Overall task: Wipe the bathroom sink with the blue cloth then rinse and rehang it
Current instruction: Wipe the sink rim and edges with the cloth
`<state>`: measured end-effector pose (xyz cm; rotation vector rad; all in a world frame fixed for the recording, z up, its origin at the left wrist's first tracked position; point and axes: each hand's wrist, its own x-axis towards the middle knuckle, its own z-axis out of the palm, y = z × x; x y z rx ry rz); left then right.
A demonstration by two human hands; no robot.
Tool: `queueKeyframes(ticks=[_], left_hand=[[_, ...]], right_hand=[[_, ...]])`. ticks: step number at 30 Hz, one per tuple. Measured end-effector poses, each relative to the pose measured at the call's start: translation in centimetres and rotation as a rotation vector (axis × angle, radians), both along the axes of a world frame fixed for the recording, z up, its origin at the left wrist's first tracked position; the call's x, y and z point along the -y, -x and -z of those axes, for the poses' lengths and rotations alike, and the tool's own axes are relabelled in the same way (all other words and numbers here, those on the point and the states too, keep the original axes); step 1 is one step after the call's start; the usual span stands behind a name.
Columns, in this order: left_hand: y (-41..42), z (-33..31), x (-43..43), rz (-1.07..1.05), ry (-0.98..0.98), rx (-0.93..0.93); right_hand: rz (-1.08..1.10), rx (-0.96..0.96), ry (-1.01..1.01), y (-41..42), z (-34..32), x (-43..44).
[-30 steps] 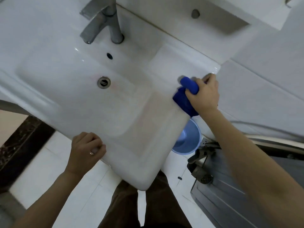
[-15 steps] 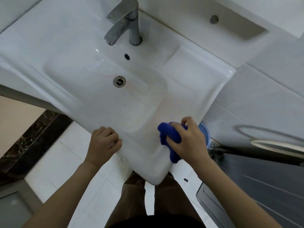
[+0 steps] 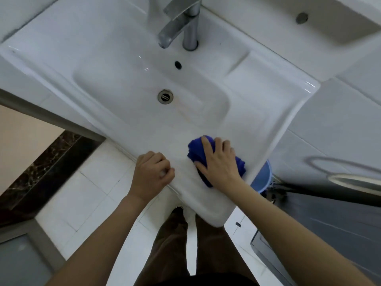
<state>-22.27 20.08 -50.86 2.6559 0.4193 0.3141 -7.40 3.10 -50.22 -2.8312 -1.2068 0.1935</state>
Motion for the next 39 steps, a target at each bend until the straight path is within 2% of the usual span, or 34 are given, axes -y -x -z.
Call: queueKeyframes(ticks=[2, 4, 6, 8, 10, 12, 16, 19, 21, 23, 25, 27, 30, 33, 35, 36, 39], left_hand=[[0.0, 0.1, -0.1, 0.014, 0.004, -0.005], [0.1, 0.4, -0.1, 0.006, 0.009, 0.02], [0.1, 0.6, -0.2, 0.0, 0.005, 0.048], [0.0, 0.6, -0.2, 0.002, 0.007, 0.06], [-0.1, 0.4, -0.2, 0.0, 0.028, 0.056], [0.0, 0.2, -0.1, 0.002, 0.051, 0.042], [0.0, -0.2, -0.2, 0.022, 0.038, -0.017], [0.0, -0.2, -0.3, 0.029, 0.035, -0.02], [-0.1, 0.0, -0.3, 0.025, 0.049, -0.003], [0.0, 0.4, -0.3, 0.014, 0.052, 0.027], [0.0, 0.6, -0.3, 0.009, 0.036, 0.047], [-0.2, 0.6, -0.2, 0.007, 0.036, 0.052], [-0.3, 0.3, -0.1, -0.017, 0.04, 0.04], [-0.3, 0.2, -0.1, -0.002, 0.037, 0.033], [-0.3, 0.3, -0.1, 0.004, 0.028, 0.032], [-0.3, 0.4, -0.1, 0.003, 0.021, 0.036], [-0.4, 0.5, -0.3, 0.008, 0.011, 0.046]], right_hand=[[-0.128, -0.013, -0.004, 1.8, 0.6, 1.1], [-0.154, 0.026, -0.013, -0.9, 1.5, 0.7], [-0.017, 0.139, 0.009, -6.0, 2.2, -0.9], [0.184, 0.159, 0.053, -11.2, 1.8, -2.4], [0.264, 0.163, 0.057, -12.5, 1.4, -3.2], [0.2, 0.148, 0.022, -9.3, 1.3, -3.2], [-0.069, -0.023, -0.053, 2.3, 1.1, -1.1], [-0.268, -0.058, -0.103, 1.4, 1.1, 0.6], [-0.202, 0.063, -0.111, -3.7, 2.1, 0.4], [-0.005, 0.186, -0.025, -10.6, 2.9, -0.3], [0.172, 0.198, 0.071, -16.2, 2.7, -1.0], [0.258, 0.204, 0.081, -17.7, 2.4, -1.6], [0.208, 0.211, -0.034, -12.9, 1.3, -1.7], [-0.081, 0.101, -0.101, -5.3, 1.3, 0.6], [-0.23, 0.078, -0.083, -5.4, 1.6, 1.5], [-0.208, 0.112, -0.084, -7.3, 1.8, 1.3], [0.087, 0.299, -0.065, -15.6, 1.8, -0.9]])
